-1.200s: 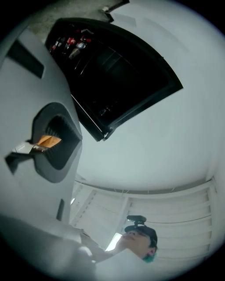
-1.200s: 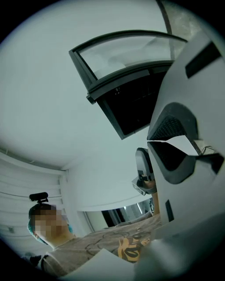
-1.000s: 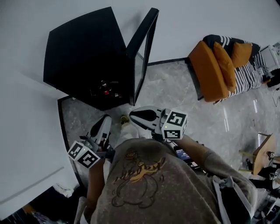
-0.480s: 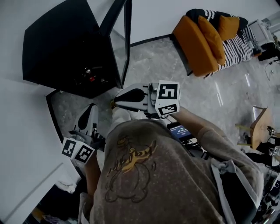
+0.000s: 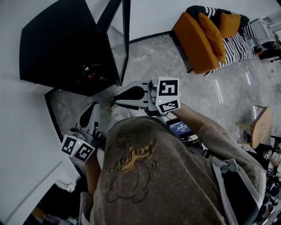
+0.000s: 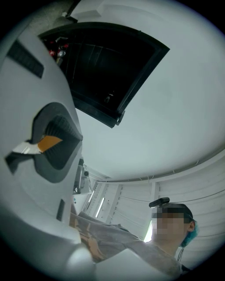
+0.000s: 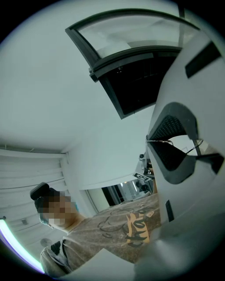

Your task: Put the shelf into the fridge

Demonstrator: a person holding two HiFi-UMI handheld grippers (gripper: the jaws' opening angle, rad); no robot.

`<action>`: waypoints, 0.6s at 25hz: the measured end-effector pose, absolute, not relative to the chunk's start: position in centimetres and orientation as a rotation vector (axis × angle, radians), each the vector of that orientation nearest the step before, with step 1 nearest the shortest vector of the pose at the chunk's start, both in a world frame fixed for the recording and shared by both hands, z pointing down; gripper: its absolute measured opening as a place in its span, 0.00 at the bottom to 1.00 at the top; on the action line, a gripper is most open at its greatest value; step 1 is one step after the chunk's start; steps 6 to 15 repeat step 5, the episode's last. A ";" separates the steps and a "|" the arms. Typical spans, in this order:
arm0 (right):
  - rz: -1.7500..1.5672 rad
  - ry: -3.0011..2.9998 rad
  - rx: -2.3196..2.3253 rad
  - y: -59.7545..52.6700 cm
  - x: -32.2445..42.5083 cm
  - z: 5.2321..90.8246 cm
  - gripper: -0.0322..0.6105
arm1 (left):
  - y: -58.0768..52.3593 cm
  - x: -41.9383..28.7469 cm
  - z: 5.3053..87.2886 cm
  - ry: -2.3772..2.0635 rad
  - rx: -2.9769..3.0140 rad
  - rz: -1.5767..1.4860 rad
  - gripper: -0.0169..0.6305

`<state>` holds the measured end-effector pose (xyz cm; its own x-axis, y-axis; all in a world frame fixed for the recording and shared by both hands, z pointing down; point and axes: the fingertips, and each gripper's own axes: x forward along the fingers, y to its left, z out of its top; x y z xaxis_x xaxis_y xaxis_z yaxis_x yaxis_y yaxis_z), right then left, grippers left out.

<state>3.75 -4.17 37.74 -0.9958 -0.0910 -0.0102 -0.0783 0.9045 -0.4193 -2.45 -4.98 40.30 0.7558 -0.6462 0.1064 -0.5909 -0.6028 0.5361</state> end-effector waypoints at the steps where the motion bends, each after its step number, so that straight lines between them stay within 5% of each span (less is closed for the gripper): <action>1: -0.667 3.036 -0.140 -4.3 3.8 37.8 0.09 | -5.0 -2.4 40.4 -0.924 2.396 -0.131 0.03; 15: -0.657 3.032 -0.170 -4.9 4.1 38.1 0.09 | -5.2 -2.6 41.3 -0.906 2.364 -0.151 0.03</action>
